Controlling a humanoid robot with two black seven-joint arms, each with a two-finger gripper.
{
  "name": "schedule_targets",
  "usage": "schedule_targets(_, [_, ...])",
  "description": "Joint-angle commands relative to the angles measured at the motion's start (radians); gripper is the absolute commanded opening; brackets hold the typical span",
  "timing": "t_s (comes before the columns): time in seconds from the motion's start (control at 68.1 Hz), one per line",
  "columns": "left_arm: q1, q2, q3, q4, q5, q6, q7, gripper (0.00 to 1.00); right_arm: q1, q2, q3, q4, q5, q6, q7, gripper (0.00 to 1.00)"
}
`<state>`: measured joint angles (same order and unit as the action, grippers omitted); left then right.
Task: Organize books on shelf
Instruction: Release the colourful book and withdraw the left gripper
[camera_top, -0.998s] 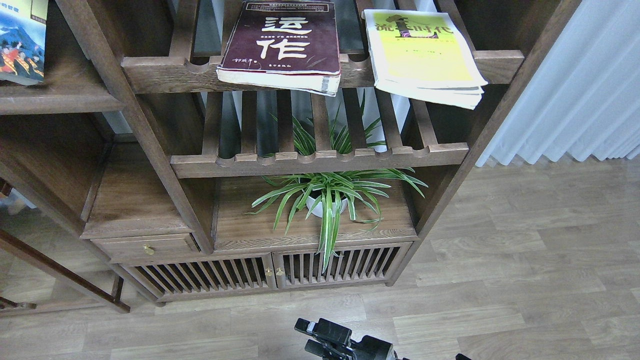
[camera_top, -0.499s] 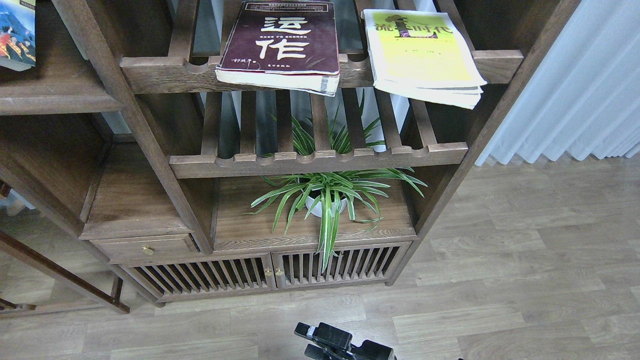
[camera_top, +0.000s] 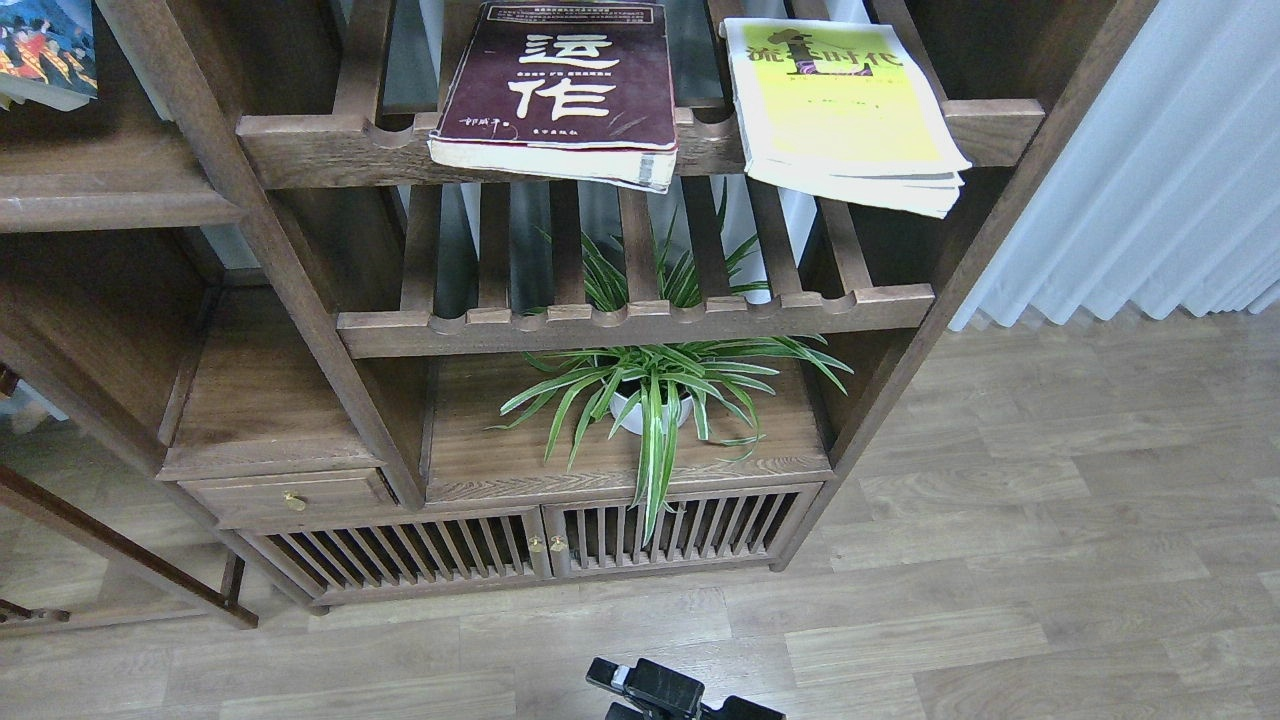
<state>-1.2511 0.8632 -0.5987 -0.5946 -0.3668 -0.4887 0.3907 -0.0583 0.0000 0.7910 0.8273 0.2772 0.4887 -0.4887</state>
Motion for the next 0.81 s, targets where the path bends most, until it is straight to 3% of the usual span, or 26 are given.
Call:
schedule_targets(0.0, [-0.002,0.005,-0.007,-0.005,0.011,0.0,0.01,0.88,0.001,0.0,0.001,-0.001,-0.001,0.0,0.0,0.97])
schedule_targets(0.279, [-0.001,0.019,0.0,-0.077,0.014,0.0,0.014,0.9,0.001,0.0,0.001,-0.002,-0.003,0.0,0.0,0.97])
schedule_targets(0.396, [0.009,0.048,0.004,-0.158,0.042,0.0,0.046,0.9,0.003,0.0,0.002,-0.002,-0.003,0.0,0.0,0.97])
schedule_targets(0.411, [0.021,0.081,0.007,-0.212,0.055,0.0,0.059,0.9,0.003,0.0,0.002,-0.002,-0.003,0.0,0.0,0.97])
schedule_targets(0.587, [0.094,0.12,0.008,-0.31,0.055,0.0,0.068,0.93,0.003,0.0,0.01,-0.002,-0.003,0.0,0.0,0.97])
schedule_targets(0.793, [0.199,0.246,0.01,-0.422,0.072,0.0,0.097,0.97,0.001,0.0,0.024,-0.002,-0.003,0.0,0.0,0.98])
